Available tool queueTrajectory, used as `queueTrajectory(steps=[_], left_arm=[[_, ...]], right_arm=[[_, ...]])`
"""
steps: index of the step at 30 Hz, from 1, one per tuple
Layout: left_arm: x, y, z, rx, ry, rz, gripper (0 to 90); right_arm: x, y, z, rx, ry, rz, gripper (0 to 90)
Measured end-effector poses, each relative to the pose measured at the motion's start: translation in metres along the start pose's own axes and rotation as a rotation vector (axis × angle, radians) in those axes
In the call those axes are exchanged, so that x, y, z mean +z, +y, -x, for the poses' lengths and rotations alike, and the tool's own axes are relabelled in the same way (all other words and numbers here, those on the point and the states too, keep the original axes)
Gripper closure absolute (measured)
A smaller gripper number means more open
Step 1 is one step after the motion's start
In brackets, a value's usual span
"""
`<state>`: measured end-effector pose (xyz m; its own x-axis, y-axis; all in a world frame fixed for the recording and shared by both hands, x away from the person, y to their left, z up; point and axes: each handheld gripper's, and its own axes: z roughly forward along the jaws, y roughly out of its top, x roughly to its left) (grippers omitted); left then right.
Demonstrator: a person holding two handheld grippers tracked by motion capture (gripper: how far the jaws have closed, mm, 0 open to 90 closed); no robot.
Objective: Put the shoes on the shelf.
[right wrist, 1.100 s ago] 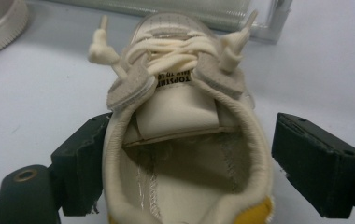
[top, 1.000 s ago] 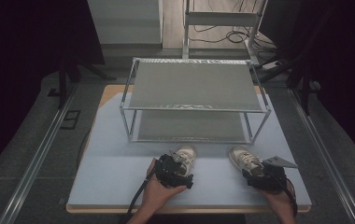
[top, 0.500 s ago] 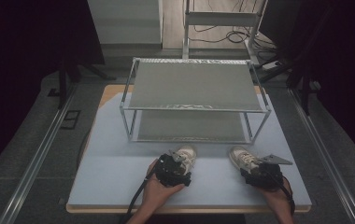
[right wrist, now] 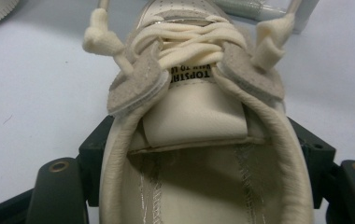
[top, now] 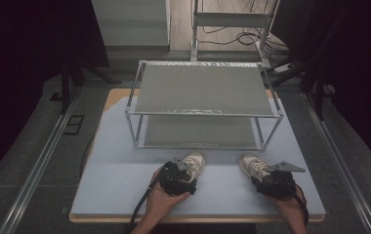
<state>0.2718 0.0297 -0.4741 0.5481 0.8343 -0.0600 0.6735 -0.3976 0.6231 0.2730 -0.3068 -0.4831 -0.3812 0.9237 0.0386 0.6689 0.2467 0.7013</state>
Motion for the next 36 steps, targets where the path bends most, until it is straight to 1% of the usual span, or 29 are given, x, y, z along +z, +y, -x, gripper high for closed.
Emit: queueTrajectory(steps=[1, 6, 8, 11, 13, 15, 17, 18, 21, 24, 27, 29, 36], left_arm=[[0.002, 0.001, 0.000, -0.001, -0.002, -0.007, 22.9], [0.010, 0.007, 0.003, -0.008, 0.035, -0.039, 20.7], [0.012, 0.009, 0.004, -0.001, 0.045, -0.052, 19.9], [0.013, 0.010, 0.005, 0.003, 0.059, -0.054, 20.6], [0.013, 0.009, 0.005, 0.005, 0.062, -0.045, 22.1], [0.011, 0.007, 0.002, 0.005, 0.061, -0.025, 25.4], [0.009, 0.005, -0.002, 0.001, 0.038, -0.013, 27.3], [0.008, 0.004, -0.004, 0.006, 0.028, -0.014, 27.5], [0.005, 0.004, -0.006, 0.025, 0.019, -0.019, 27.9], [0.000, 0.003, -0.007, 0.034, 0.014, -0.005, 27.9], [-0.006, 0.004, -0.011, 0.032, 0.003, 0.011, 27.9], [-0.011, 0.006, -0.015, 0.023, 0.006, 0.029, 28.0], [-0.019, 0.013, -0.027, 0.013, 0.023, 0.053, 27.9]], right_arm=[[0.000, 0.000, 0.001, 0.001, 0.004, -0.004, 26.8], [0.001, 0.001, 0.000, 0.002, 0.000, -0.008, 25.4], [0.002, 0.002, -0.001, -0.001, -0.004, -0.011, 25.3], [0.003, 0.002, -0.001, -0.005, -0.004, -0.014, 25.4], [0.003, 0.003, -0.001, -0.010, -0.005, -0.017, 26.2], [0.002, 0.003, -0.001, -0.010, -0.005, -0.022, 27.2], [0.002, 0.003, 0.000, -0.007, -0.004, -0.019, 27.8], [0.002, 0.003, 0.000, -0.001, -0.001, -0.016, 28.0], [0.001, 0.004, -0.001, 0.008, 0.016, -0.011, 28.3], [-0.004, 0.006, -0.004, -0.003, 0.019, 0.006, 28.4], [-0.006, 0.009, -0.008, -0.005, 0.022, 0.019, 28.4], [-0.006, 0.010, -0.010, -0.009, 0.028, 0.020, 28.4], [-0.004, 0.020, -0.020, -0.007, 0.029, 0.039, 28.4]])
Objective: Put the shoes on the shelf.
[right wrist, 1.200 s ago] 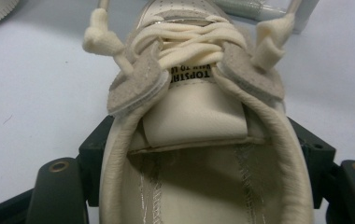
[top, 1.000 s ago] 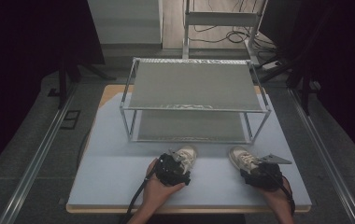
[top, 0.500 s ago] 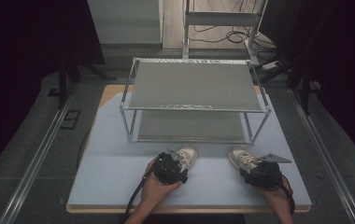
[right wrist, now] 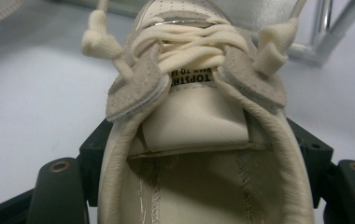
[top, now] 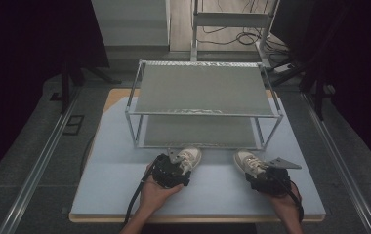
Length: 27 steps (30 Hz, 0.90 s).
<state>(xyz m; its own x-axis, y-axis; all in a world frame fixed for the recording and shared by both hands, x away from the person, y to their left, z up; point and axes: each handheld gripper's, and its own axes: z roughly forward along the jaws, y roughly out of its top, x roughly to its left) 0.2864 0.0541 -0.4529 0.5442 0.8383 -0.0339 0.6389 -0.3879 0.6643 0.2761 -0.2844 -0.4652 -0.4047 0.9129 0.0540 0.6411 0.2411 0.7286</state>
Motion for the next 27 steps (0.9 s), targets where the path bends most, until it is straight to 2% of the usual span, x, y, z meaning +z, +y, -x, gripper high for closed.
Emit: queueTrajectory(steps=[8, 14, 19, 27], left_arm=[[0.002, 0.015, -0.014, -0.011, 0.011, 0.012, 27.9], [0.013, 0.026, -0.027, -0.031, 0.030, 0.012, 28.0], [0.021, 0.034, -0.035, -0.048, 0.040, 0.020, 28.0], [0.033, 0.040, -0.040, -0.063, 0.038, 0.026, 27.9]], right_arm=[[0.015, 0.022, -0.017, -0.016, 0.013, 0.012, 28.2], [0.030, 0.040, -0.028, -0.013, 0.021, 0.016, 28.2], [0.041, 0.053, -0.034, -0.013, 0.007, 0.023, 28.2], [0.061, 0.072, -0.045, -0.010, -0.011, 0.025, 28.1]])
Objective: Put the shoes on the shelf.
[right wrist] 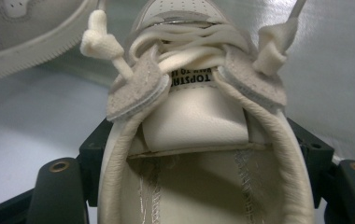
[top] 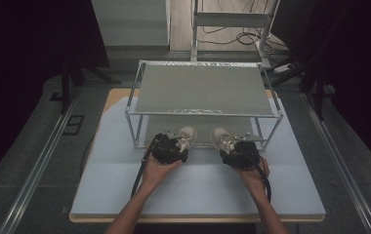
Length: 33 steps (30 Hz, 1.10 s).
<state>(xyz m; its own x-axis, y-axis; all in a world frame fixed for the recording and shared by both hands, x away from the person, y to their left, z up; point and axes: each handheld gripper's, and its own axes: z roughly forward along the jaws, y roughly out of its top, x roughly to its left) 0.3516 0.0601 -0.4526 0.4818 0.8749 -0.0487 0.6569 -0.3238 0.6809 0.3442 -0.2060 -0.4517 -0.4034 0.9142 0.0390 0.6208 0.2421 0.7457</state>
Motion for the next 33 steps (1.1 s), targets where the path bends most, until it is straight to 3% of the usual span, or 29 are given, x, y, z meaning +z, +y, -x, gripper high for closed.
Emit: queueTrajectory(steps=[6, 9, 10, 19, 21, 22, 23, 25, 28, 30, 31, 33], left_arm=[[0.011, 0.008, -0.005, -0.001, 0.004, 0.003, 27.9], [0.017, 0.012, -0.006, -0.024, 0.007, 0.002, 27.9], [0.020, 0.015, -0.012, 0.052, 0.006, 0.002, 27.9], [0.039, 0.027, -0.014, 0.033, 0.016, -0.015, 27.9], [0.042, 0.029, -0.012, 0.011, 0.013, -0.017, 27.9], [0.045, 0.030, -0.008, -0.041, 0.016, -0.009, 27.9], [0.046, 0.031, -0.008, -0.030, 0.005, -0.014, 27.9], [0.048, 0.033, -0.007, -0.047, 0.010, -0.013, 27.9], [0.051, 0.037, -0.008, -0.015, 0.020, -0.018, 27.8], [0.054, 0.037, -0.007, -0.017, 0.024, -0.030, 27.8], [0.055, 0.037, -0.008, 0.007, 0.026, -0.037, 27.7], [0.059, 0.035, -0.005, -0.010, 0.024, -0.046, 27.7]], right_arm=[[0.016, 0.008, -0.009, -0.004, -0.008, -0.011, 28.0], [0.024, 0.013, -0.012, 0.002, -0.025, -0.016, 28.0], [0.026, 0.015, -0.013, 0.004, -0.033, -0.018, 27.9], [0.047, 0.027, -0.012, 0.032, -0.076, -0.022, 27.9], [0.049, 0.029, -0.012, 0.031, -0.082, -0.021, 27.9], [0.051, 0.030, -0.013, 0.028, -0.086, -0.022, 27.8], [0.053, 0.033, -0.013, 0.028, -0.091, -0.022, 27.8], [0.055, 0.034, -0.013, 0.027, -0.091, -0.023, 27.8], [0.062, 0.033, -0.013, 0.047, -0.102, -0.024, 27.6], [0.067, 0.031, -0.013, 0.054, -0.099, -0.035, 27.4], [0.069, 0.031, -0.014, 0.058, -0.096, -0.040, 27.4], [0.072, 0.029, -0.015, 0.056, -0.092, -0.048, 27.1]])
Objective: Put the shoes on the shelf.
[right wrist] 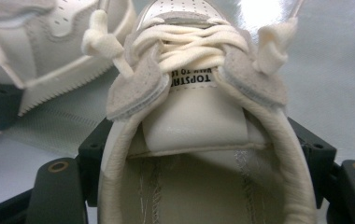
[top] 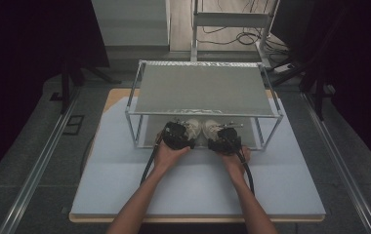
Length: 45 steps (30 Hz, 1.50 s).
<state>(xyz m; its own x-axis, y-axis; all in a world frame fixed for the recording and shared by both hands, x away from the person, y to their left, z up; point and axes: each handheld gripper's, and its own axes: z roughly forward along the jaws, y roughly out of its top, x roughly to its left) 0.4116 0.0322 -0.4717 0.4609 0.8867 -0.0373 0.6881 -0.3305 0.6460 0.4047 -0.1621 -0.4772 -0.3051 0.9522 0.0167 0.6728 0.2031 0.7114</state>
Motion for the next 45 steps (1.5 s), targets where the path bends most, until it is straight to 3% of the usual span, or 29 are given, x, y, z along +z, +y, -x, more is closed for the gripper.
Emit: queueTrajectory(steps=[1, 2, 4, 9, 10, 11, 12, 13, 14, 15, 17, 18, 20, 22, 23, 25, 29, 32, 40, 44, 45], left_arm=[[0.001, 0.000, 0.000, 0.010, 0.005, 0.000, 27.6], [0.002, -0.001, 0.004, -0.028, -0.007, 0.011, 27.6], [0.003, -0.001, 0.005, -0.041, 0.000, 0.010, 27.6], [0.003, -0.001, 0.005, -0.045, -0.020, 0.009, 26.7], [0.002, -0.001, 0.002, -0.018, -0.001, -0.002, 26.4], [0.001, -0.001, 0.001, -0.016, 0.004, 0.004, 25.4], [-0.001, -0.002, 0.003, -0.047, -0.002, 0.022, 24.1], [-0.005, -0.002, 0.000, -0.009, -0.003, 0.040, 22.6], [-0.008, -0.002, 0.001, -0.036, -0.019, 0.054, 22.0], [-0.011, -0.003, 0.000, -0.036, -0.024, 0.059, 22.3], [-0.018, -0.004, -0.004, 0.003, -0.032, 0.065, 22.8], [-0.022, -0.006, -0.005, -0.016, -0.040, 0.078, 23.8], [-0.029, -0.010, -0.009, 0.026, -0.052, 0.099, 24.9], [-0.040, -0.015, -0.012, 0.033, -0.071, 0.124, 26.7], [-0.044, -0.017, -0.013, 0.035, -0.072, 0.138, 28.2], [-0.055, -0.025, -0.011, -0.029, -0.079, 0.175, 31.4], [-0.071, -0.034, -0.019, -0.034, -0.063, 0.209, 38.6], [-0.076, -0.041, -0.025, -0.048, -0.034, 0.206, 47.8], [-0.061, -0.049, -0.041, -0.067, -0.017, 0.160, 68.9], [-0.051, -0.049, -0.047, -0.093, -0.040, 0.127, 75.4], [-0.048, -0.049, -0.051, -0.045, -0.044, 0.120, 75.6]], right_arm=[[0.001, -0.001, -0.001, -0.001, -0.001, 0.003, 27.1], [0.001, -0.001, -0.001, -0.002, -0.004, 0.005, 27.2], [0.002, -0.001, -0.001, 0.005, 0.000, 0.007, 27.1], [0.002, -0.001, -0.001, 0.000, -0.002, 0.012, 26.1], [0.002, -0.002, -0.001, -0.001, -0.004, 0.015, 25.0], [0.001, -0.002, -0.001, -0.004, 0.000, 0.015, 23.1], [0.000, -0.002, -0.001, -0.007, 0.003, 0.017, 22.1], [-0.001, -0.002, -0.001, -0.010, 0.004, 0.023, 21.7], [-0.003, -0.002, -0.001, -0.008, 0.009, 0.031, 21.5], [-0.006, -0.002, 0.000, -0.013, 0.011, 0.046, 21.7], [-0.013, -0.003, 0.001, -0.019, 0.013, 0.064, 21.6], [-0.016, -0.004, 0.002, -0.019, 0.017, 0.074, 21.9], [-0.024, -0.007, 0.002, -0.004, 0.028, 0.083, 22.5], [-0.032, -0.012, 0.005, -0.004, 0.047, 0.105, 23.2], [-0.039, -0.014, 0.006, -0.006, 0.055, 0.117, 24.5], [-0.048, -0.018, 0.009, -0.013, 0.060, 0.144, 27.0], [-0.068, -0.025, 0.015, -0.018, 0.077, 0.177, 33.3], [-0.077, -0.030, 0.023, -0.007, 0.080, 0.202, 40.0], [-0.077, -0.039, 0.047, 0.023, 0.054, 0.204, 62.1], [-0.066, -0.039, 0.054, 0.019, 0.054, 0.161, 73.0], [-0.062, -0.039, 0.054, 0.018, 0.057, 0.147, 74.8]])
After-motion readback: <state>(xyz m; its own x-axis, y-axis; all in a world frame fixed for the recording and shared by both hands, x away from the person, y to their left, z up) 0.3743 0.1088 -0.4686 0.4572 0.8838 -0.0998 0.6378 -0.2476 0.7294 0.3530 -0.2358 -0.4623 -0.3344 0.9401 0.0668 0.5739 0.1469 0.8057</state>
